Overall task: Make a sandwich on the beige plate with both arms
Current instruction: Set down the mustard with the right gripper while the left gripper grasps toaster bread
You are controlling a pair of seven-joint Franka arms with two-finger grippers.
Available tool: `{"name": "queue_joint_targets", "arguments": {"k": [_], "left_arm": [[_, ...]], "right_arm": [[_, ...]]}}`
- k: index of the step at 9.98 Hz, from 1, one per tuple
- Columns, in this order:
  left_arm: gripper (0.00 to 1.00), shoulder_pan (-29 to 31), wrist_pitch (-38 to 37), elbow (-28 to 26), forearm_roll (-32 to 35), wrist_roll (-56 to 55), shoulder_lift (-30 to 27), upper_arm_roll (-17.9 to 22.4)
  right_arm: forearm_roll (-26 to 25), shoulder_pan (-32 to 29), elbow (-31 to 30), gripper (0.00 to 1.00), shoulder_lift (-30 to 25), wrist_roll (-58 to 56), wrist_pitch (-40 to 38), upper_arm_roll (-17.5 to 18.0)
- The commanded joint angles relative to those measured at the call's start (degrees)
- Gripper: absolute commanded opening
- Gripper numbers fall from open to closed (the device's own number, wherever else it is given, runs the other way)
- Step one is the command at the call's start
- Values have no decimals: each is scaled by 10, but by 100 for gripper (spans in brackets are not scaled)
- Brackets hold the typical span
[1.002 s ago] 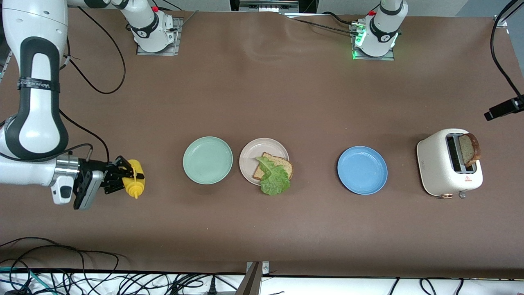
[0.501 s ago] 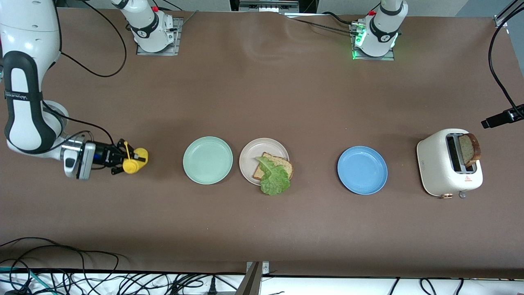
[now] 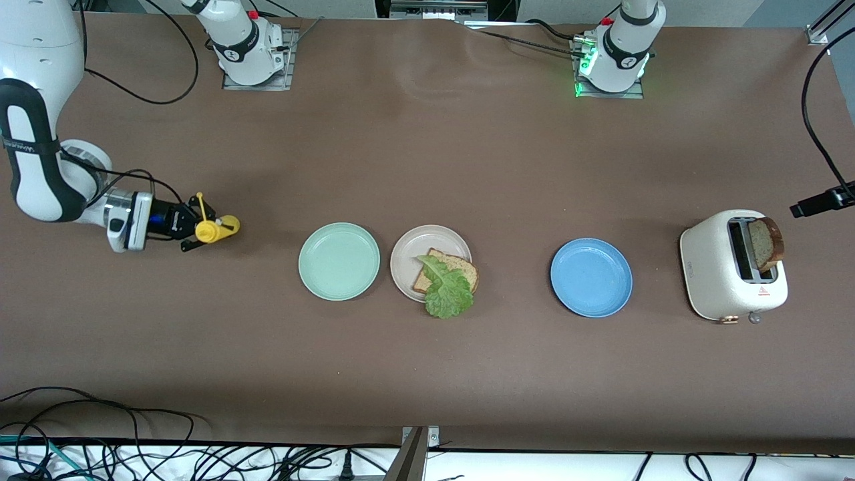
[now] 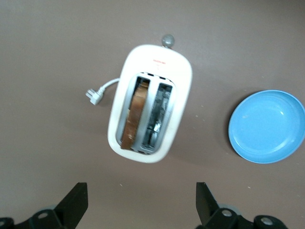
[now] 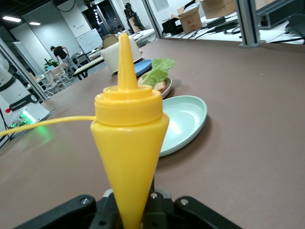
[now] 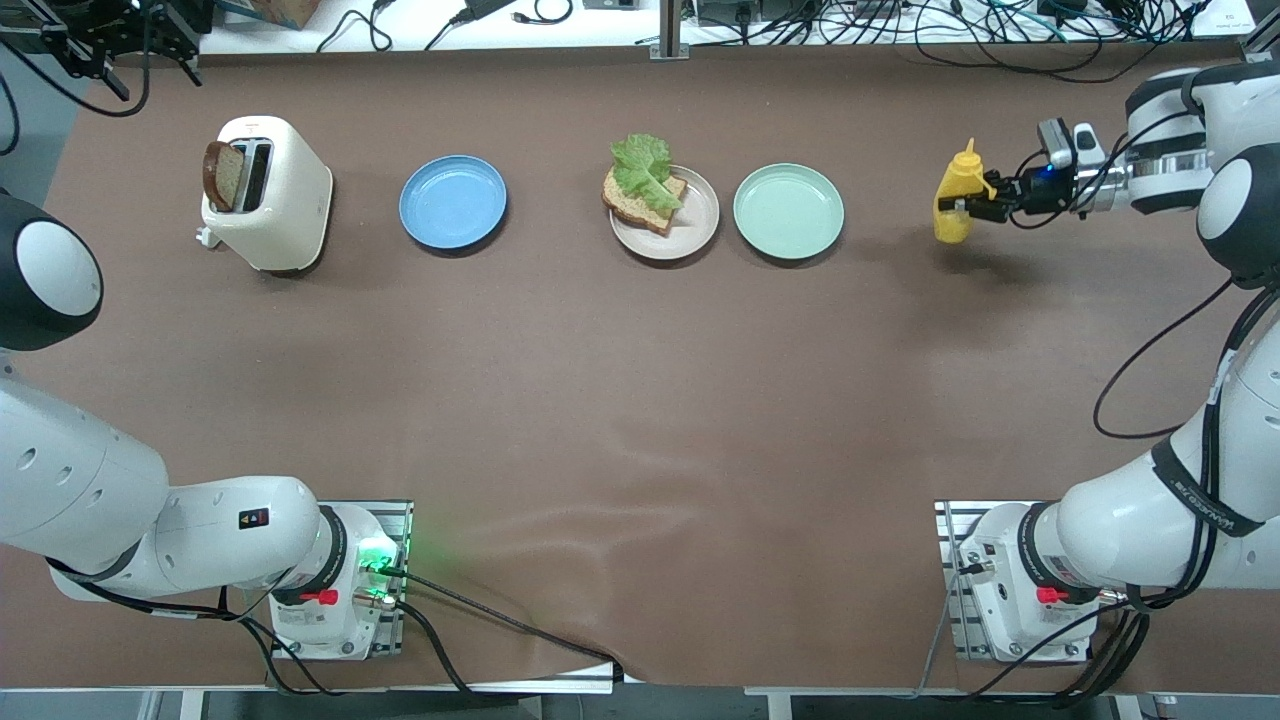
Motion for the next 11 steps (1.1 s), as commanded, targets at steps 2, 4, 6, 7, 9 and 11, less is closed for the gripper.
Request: {"name": "queue_joint_targets", "arguments": {"k": [2, 4, 6, 7, 9, 11], "left_arm": [[100, 13, 83, -68, 12, 29, 7, 0], [100, 8, 122, -75, 12, 29, 30, 0], [100, 6, 205, -137, 14, 45, 34, 0], [100, 7, 242, -161, 14, 81, 34, 0], [100, 12, 267, -170, 14, 114, 39, 0], [100, 14, 268, -170, 14, 115, 53, 0]], "right_arm": [[13, -7, -62, 0, -28, -67, 23, 6], [13, -10, -71, 0, -24, -88, 29, 5], [13, -11, -70, 0, -22, -165, 31, 5], [13, -11, -70, 0, -21, -213, 36, 5], [13, -21, -74, 0, -13, -281, 29, 6], [26, -29, -75, 0, 10, -310, 15, 6]]}}
